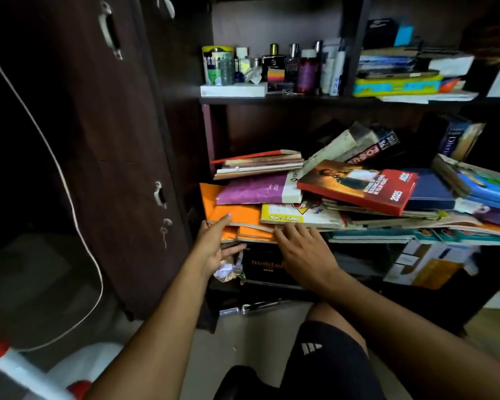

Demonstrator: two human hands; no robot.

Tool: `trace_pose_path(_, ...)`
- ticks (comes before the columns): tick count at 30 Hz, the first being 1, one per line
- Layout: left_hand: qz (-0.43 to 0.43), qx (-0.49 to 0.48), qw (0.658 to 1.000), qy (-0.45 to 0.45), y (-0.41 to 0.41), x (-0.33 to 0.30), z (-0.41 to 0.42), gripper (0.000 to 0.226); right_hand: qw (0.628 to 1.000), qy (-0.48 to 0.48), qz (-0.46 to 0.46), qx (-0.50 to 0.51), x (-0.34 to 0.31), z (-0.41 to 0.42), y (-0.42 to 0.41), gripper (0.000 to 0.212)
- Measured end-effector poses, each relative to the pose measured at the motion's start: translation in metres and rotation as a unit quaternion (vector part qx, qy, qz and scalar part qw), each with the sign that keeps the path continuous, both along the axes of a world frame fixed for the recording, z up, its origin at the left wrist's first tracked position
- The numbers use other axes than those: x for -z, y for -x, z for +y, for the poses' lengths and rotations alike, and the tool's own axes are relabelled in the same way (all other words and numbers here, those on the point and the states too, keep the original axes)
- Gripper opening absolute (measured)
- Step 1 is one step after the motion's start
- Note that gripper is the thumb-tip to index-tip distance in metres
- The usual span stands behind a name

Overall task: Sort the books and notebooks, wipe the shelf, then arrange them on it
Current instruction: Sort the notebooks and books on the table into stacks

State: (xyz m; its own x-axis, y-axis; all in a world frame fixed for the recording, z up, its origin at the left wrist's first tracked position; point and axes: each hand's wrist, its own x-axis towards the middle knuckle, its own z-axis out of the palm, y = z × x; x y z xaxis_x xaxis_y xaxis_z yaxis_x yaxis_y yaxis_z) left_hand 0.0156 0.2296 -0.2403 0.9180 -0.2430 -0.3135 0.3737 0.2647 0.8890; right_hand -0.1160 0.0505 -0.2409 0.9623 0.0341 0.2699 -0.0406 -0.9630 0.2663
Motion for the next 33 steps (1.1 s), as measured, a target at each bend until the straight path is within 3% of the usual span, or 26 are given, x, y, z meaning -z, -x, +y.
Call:
trace_pose_path(5,0.013,-0.029,0.999,-0.008,0.009,-0.009,-0.013,0.035,0.998,0.007,-0.060,-0.022,-0.010,-0.003,-0.018,0.059)
trace_pose_path(9,0.007,-0.067,0.998,0.011,0.017,-0.008,-0.023,0.027,0.998,-0.022,-0.056,-0.036,-0.008,-0.003,-0.022,0.051)
trace_pose_path(11,0.001,-0.076,0.997,0.015,0.023,-0.006,-0.028,0.034,0.995,-0.026,-0.075,-0.051,-0.010,-0.008,-0.016,0.044)
trace_pose_path(16,0.016,-0.026,1.000,0.008,0.049,-0.004,0.008,0.044,0.972,-0.025,-0.144,-0.186,-0.006,-0.015,0.011,0.016)
trace_pose_path(20,0.043,0.045,0.998,0.026,0.076,-0.006,0.050,0.035,0.958,-0.048,-0.108,-0.263,-0.010,0.005,0.037,0.023)
trace_pose_path(24,0.058,0.026,0.998,0.025,0.099,-0.002,0.070,0.036,0.953,-0.059,-0.035,-0.294,-0.009,0.016,0.050,0.032)
trace_pose_path(27,0.089,0.041,0.994,0.044,0.115,-0.005,0.057,0.027,0.953,-0.084,-0.001,-0.293,-0.013,0.021,0.046,0.037)
trace_pose_path(31,0.100,0.044,0.993,0.039,0.124,-0.006,0.006,0.025,0.952,-0.127,0.023,-0.278,-0.032,0.019,0.019,0.065)
trace_pose_path(33,0.095,0.028,0.994,0.053,0.121,-0.006,-0.010,0.022,0.952,-0.134,0.056,-0.270,-0.040,0.016,0.005,0.065)
